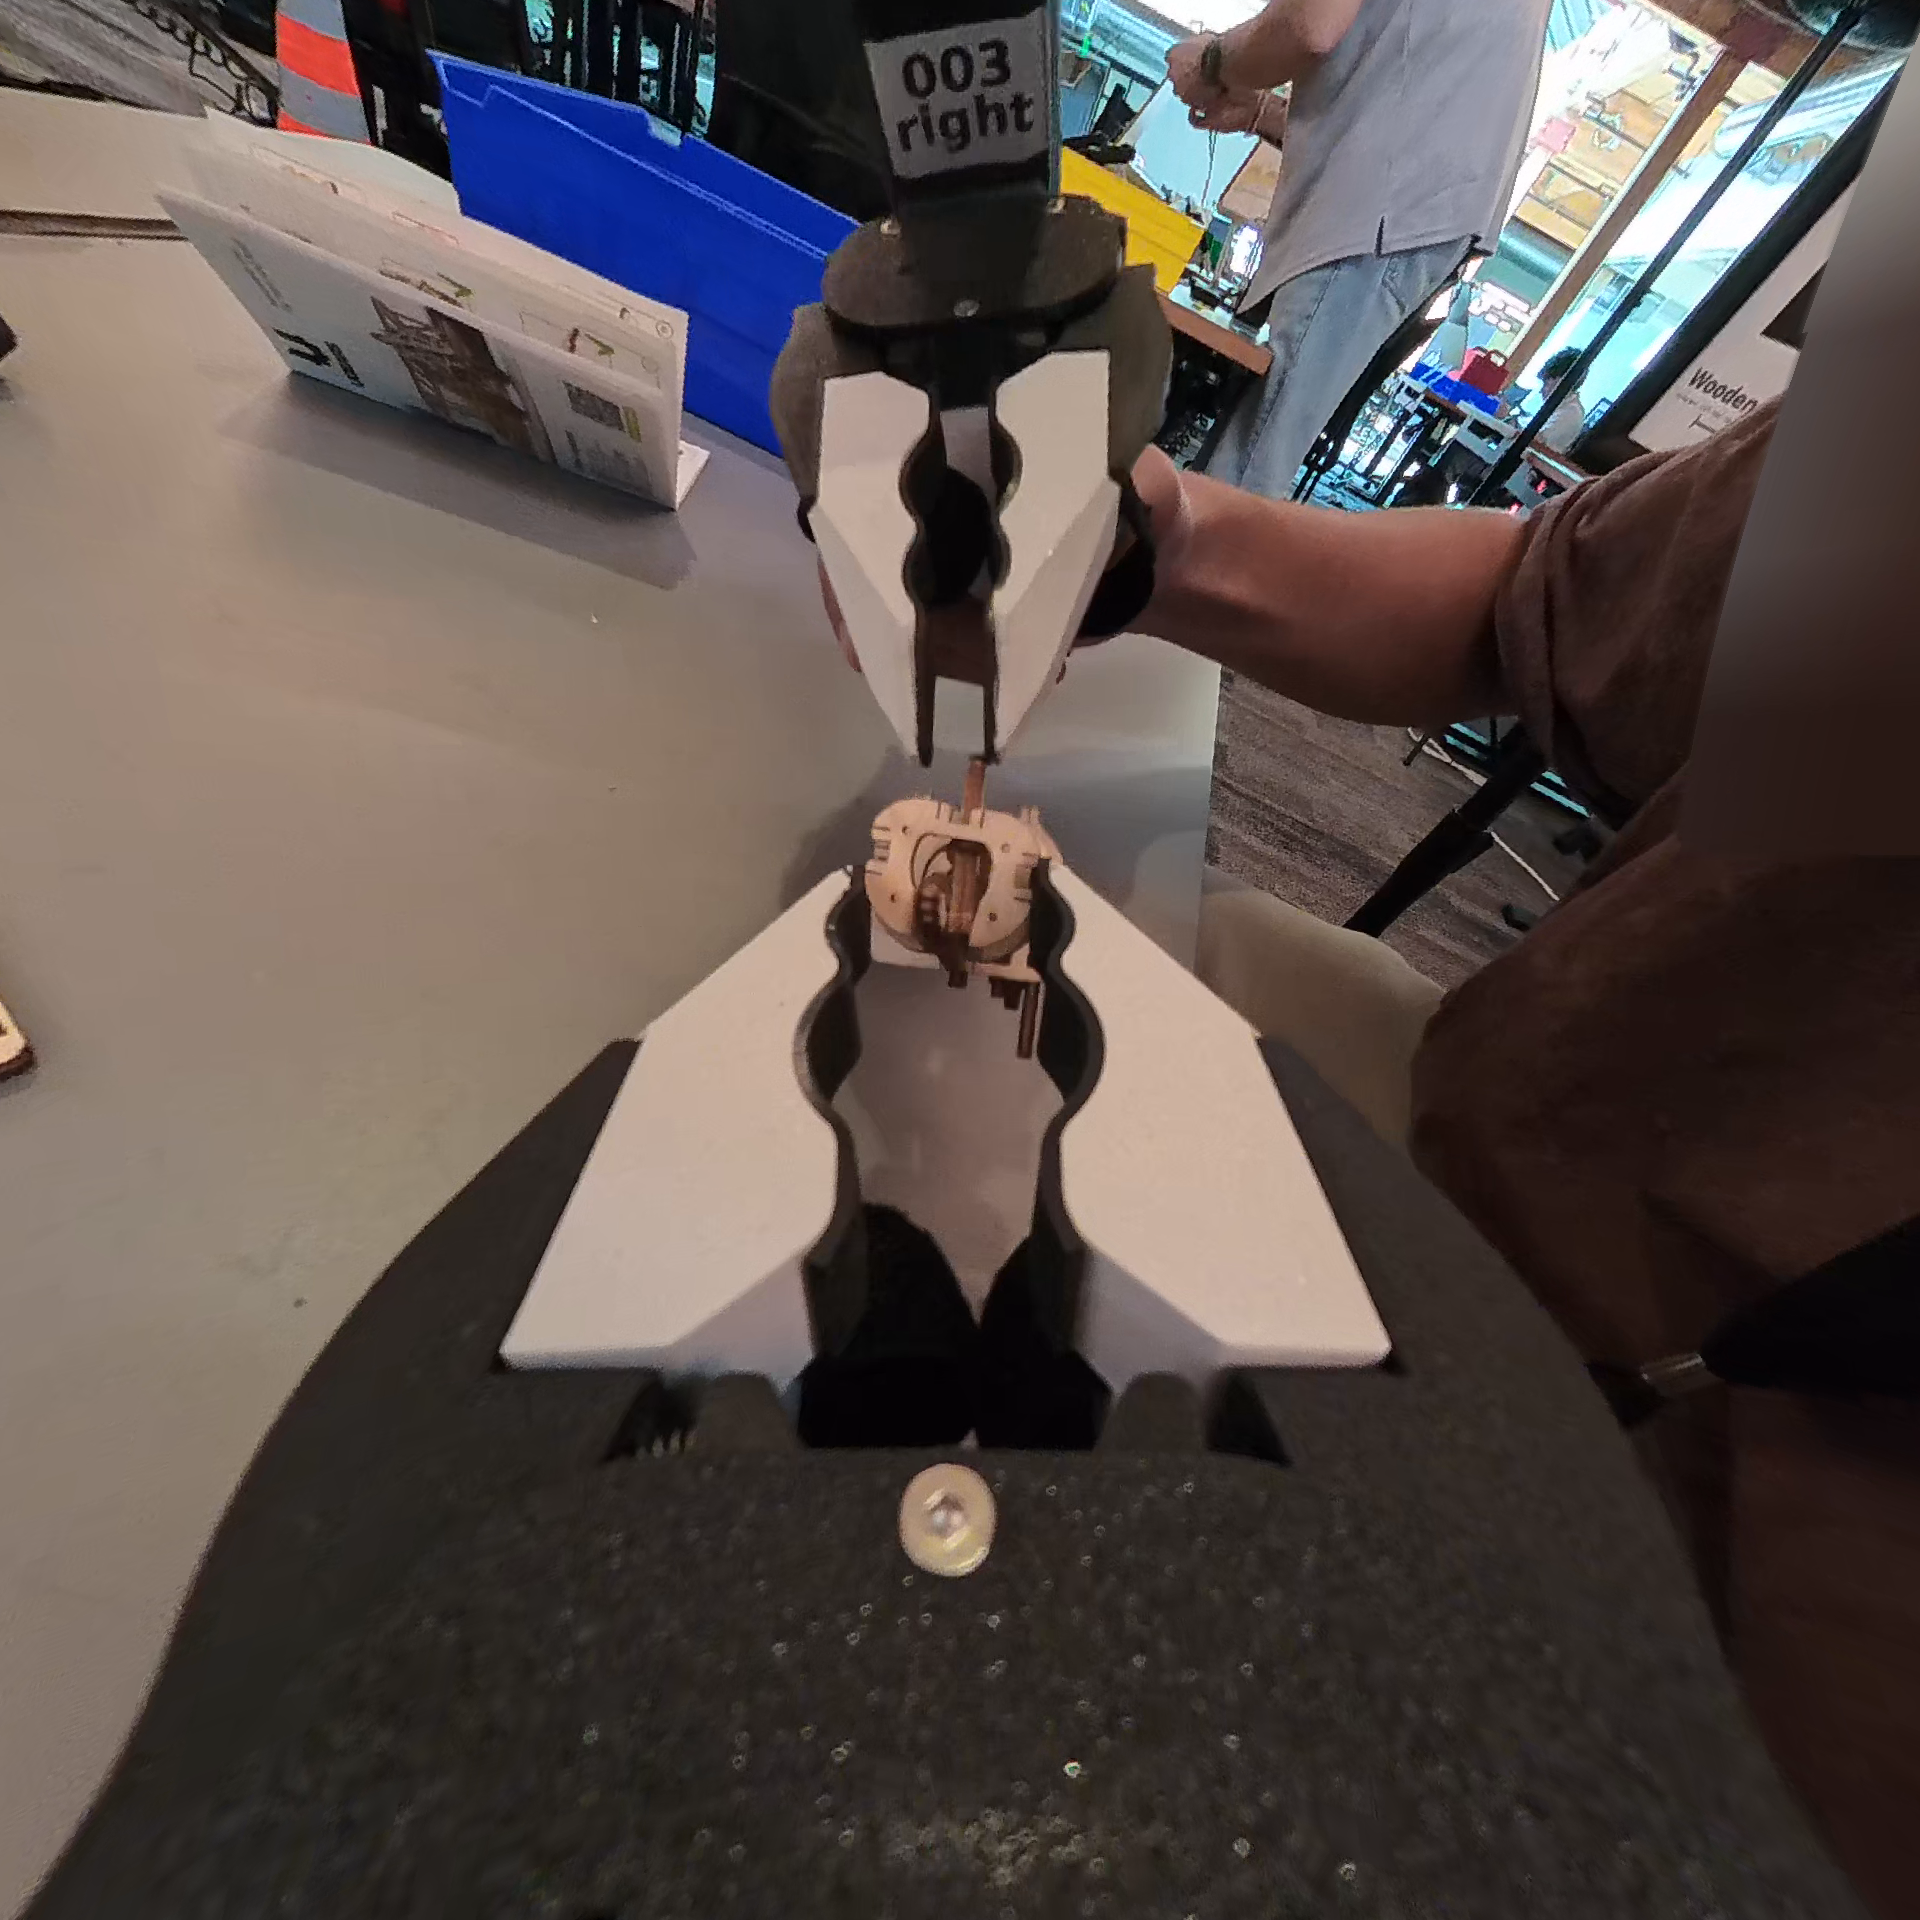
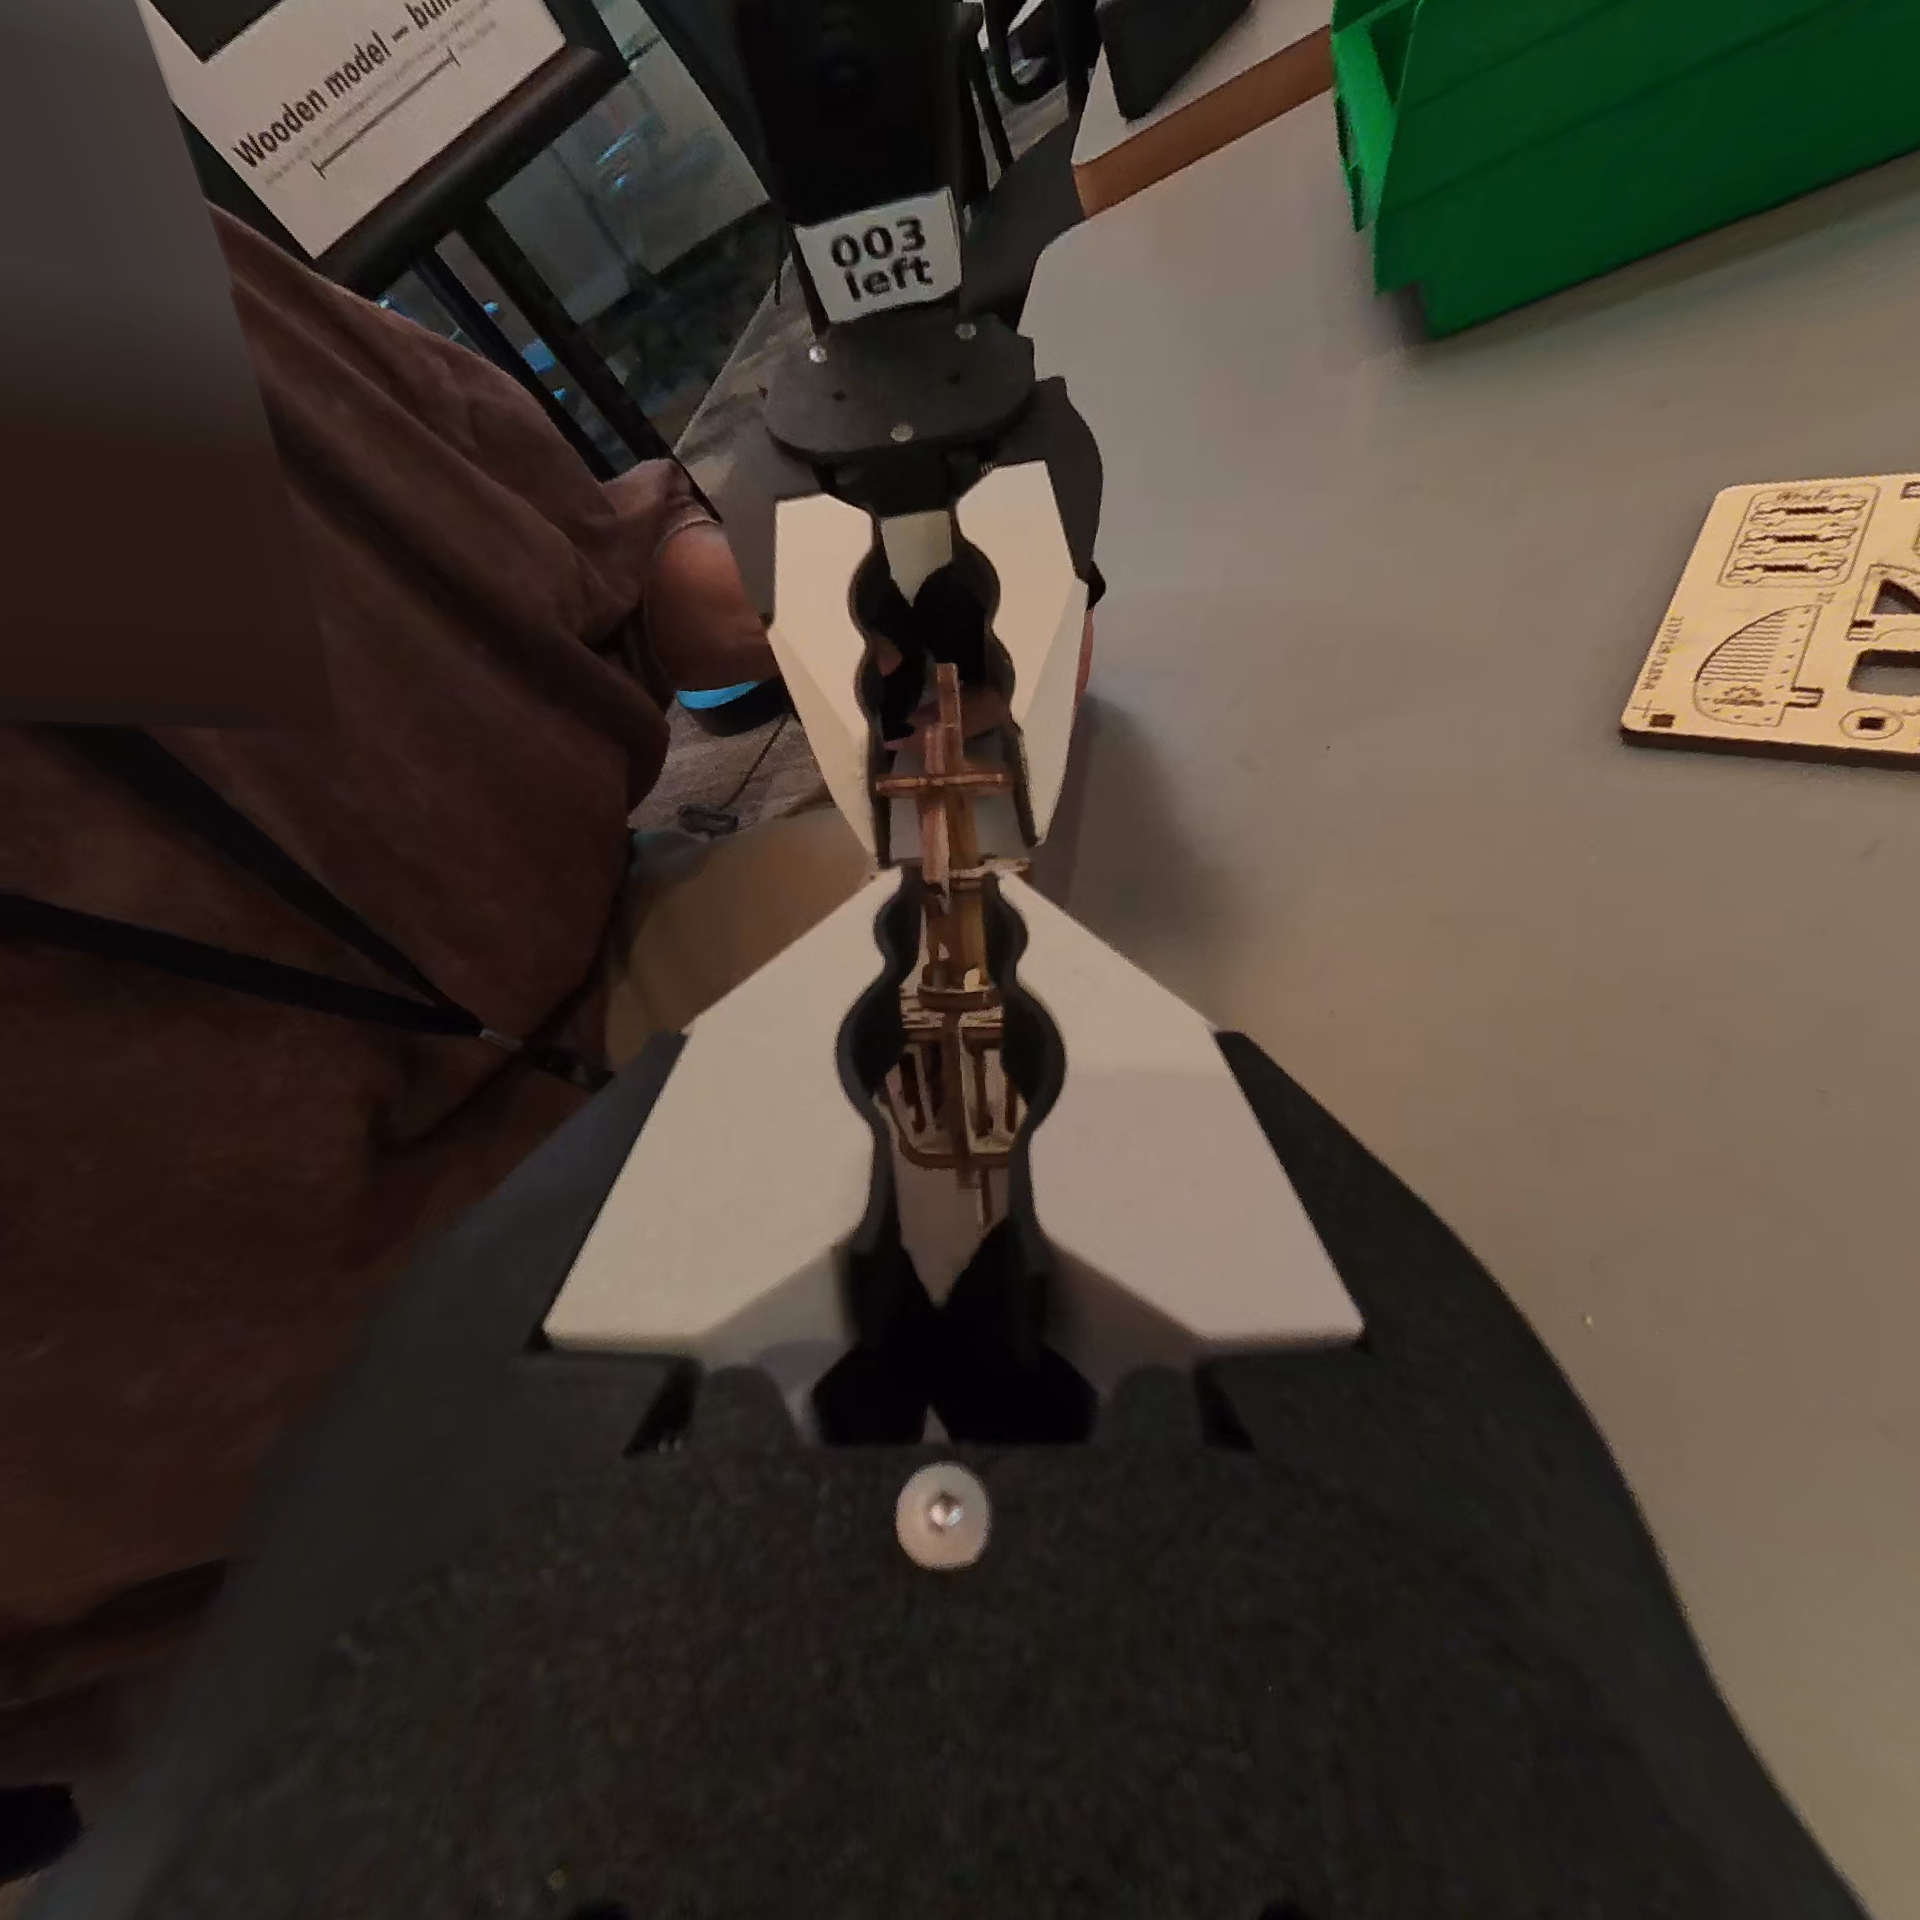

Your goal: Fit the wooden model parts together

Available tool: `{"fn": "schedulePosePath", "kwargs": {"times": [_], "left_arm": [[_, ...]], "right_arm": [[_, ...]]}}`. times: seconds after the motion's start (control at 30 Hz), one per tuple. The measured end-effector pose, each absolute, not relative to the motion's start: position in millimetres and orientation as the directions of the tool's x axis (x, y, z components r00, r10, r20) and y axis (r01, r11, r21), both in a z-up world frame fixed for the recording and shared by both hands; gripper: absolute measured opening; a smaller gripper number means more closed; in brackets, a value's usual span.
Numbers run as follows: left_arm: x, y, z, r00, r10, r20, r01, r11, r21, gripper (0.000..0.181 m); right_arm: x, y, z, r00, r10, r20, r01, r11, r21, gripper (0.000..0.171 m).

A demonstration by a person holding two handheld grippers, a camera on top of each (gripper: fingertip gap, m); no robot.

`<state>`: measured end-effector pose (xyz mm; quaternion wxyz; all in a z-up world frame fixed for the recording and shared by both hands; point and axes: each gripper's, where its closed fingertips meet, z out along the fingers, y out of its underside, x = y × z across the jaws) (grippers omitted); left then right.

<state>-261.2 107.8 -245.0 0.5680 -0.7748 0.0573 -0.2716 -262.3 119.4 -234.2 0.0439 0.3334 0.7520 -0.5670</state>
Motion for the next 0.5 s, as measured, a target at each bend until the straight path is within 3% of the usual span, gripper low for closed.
{"fn": "schedulePosePath", "kwargs": {"times": [0.5], "left_arm": [[-263, 108, -250, 0.835, -0.393, 0.385, 0.235, -0.379, -0.895, 0.028]], "right_arm": [[-257, 110, -258, -0.795, 0.456, -0.4, 0.537, 0.223, -0.813, 0.012]]}}
